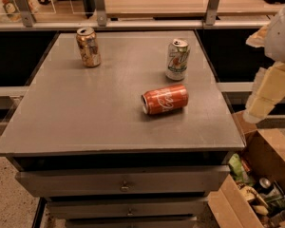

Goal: Pick 7up can

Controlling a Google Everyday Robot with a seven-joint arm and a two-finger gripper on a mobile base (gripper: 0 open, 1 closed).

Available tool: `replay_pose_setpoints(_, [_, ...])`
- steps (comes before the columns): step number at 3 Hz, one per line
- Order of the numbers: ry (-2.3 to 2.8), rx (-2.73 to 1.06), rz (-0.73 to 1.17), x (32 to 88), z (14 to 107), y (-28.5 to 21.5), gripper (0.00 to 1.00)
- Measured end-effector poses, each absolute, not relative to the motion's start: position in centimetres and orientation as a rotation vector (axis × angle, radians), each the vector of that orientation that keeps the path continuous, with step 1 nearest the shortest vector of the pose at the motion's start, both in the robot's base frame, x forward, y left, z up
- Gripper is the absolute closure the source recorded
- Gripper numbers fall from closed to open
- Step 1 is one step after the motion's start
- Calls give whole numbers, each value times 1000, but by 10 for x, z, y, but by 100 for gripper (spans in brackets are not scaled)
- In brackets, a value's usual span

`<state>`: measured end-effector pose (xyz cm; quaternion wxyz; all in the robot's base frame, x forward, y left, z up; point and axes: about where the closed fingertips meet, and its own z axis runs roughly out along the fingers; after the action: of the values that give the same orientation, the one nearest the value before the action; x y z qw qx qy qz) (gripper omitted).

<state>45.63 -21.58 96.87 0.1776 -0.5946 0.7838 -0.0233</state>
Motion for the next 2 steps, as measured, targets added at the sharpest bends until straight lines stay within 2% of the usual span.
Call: replay_pose_setpoints(2, [2094, -1614, 20, 534, 957, -195, 0])
